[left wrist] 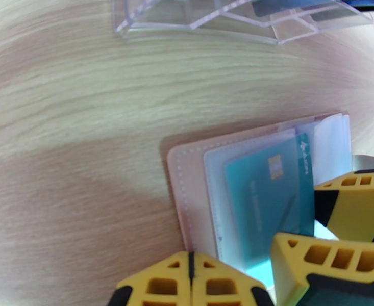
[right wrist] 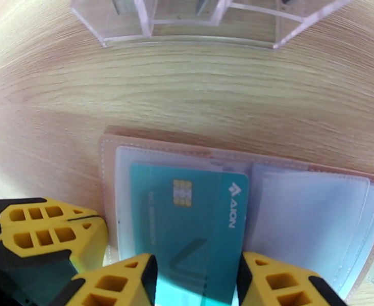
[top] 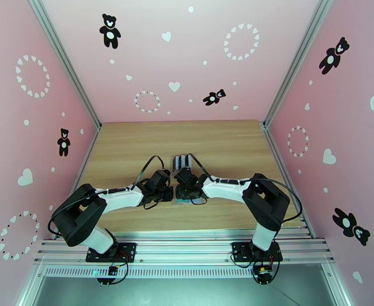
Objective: Put the credit cards into the card holder
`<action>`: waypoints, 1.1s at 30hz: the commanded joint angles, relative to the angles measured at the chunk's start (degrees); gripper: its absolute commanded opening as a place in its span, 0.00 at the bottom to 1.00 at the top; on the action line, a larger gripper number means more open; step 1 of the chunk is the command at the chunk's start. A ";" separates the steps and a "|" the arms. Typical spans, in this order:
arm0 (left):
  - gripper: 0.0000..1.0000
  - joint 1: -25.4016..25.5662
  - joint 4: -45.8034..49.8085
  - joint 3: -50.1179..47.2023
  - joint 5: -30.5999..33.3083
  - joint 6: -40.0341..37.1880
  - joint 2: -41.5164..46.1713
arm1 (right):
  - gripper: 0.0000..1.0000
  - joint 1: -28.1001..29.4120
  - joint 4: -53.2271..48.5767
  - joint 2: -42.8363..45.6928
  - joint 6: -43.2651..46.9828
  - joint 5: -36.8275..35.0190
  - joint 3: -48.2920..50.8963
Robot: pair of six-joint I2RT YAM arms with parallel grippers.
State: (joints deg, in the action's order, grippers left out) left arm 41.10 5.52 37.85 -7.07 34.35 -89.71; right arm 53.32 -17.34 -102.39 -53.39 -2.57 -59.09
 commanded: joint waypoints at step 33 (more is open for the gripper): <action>0.15 -2.63 15.18 5.89 2.42 -4.39 5.35 | 0.48 0.51 -4.78 6.41 1.92 -2.18 -1.61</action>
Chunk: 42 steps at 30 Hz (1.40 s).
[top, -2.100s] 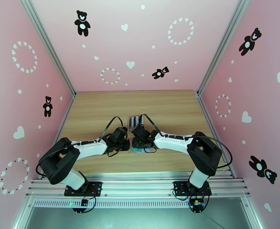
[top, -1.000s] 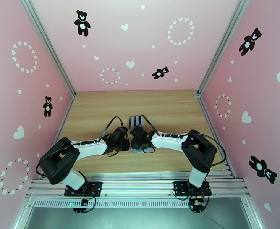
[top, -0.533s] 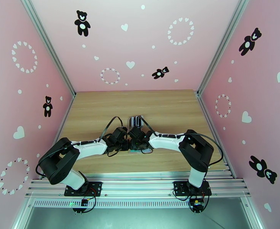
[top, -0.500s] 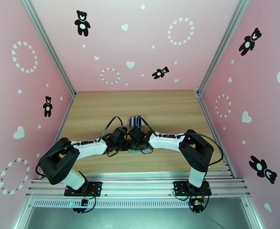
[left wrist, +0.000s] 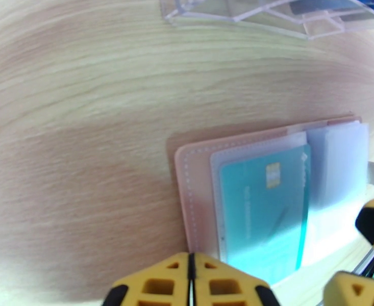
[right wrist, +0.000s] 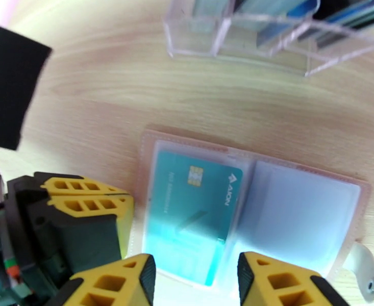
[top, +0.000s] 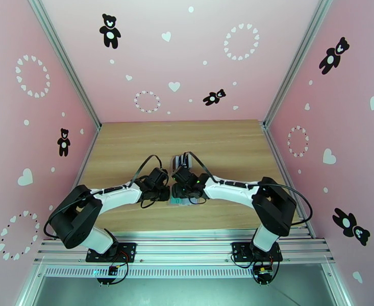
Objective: Put the credit cards into the card holder
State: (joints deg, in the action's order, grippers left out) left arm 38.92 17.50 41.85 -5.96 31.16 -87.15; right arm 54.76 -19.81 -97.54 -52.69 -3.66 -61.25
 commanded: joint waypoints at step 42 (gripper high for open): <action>0.37 5.91 -5.37 -6.35 0.93 4.93 0.95 | 0.48 -7.57 2.32 -6.19 4.87 3.64 0.77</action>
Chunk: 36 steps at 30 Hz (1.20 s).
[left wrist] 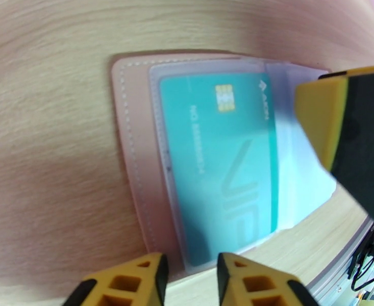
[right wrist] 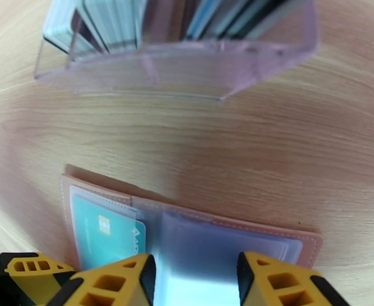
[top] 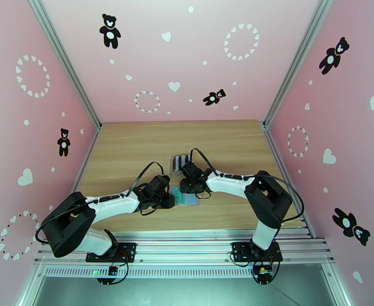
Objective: Put the credit cards into the card holder
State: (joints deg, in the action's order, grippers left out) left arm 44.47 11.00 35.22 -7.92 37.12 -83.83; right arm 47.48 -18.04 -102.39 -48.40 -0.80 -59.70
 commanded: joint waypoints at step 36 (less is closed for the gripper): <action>0.23 -0.61 -0.19 -0.07 1.87 -4.38 -1.24 | 0.48 -2.40 -1.58 1.22 1.29 -2.21 0.89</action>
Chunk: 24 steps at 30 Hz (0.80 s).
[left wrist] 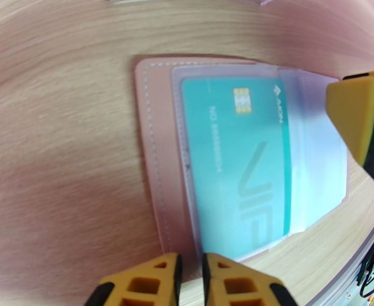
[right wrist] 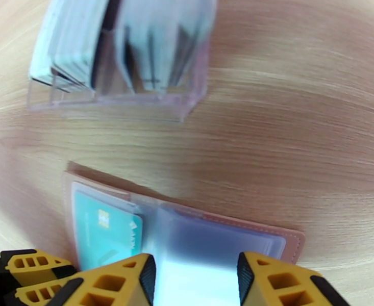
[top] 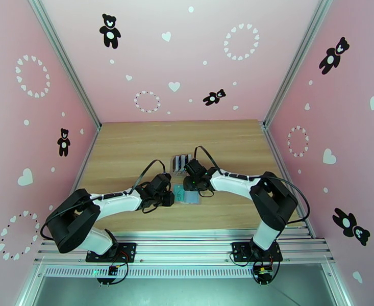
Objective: Put the credit cards into the card holder
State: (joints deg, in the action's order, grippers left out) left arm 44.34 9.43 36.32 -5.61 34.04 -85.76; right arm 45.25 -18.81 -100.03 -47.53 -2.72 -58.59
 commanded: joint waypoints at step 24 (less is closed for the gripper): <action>0.38 -0.78 -0.90 -0.89 -4.84 -4.29 1.79 | 0.48 2.56 6.64 -4.14 -4.46 7.01 0.85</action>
State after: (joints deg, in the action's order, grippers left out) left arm 44.01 8.49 36.21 -8.67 31.09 -85.43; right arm 47.20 -14.83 -102.37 -49.76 0.23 -58.67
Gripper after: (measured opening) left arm 0.380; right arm 0.482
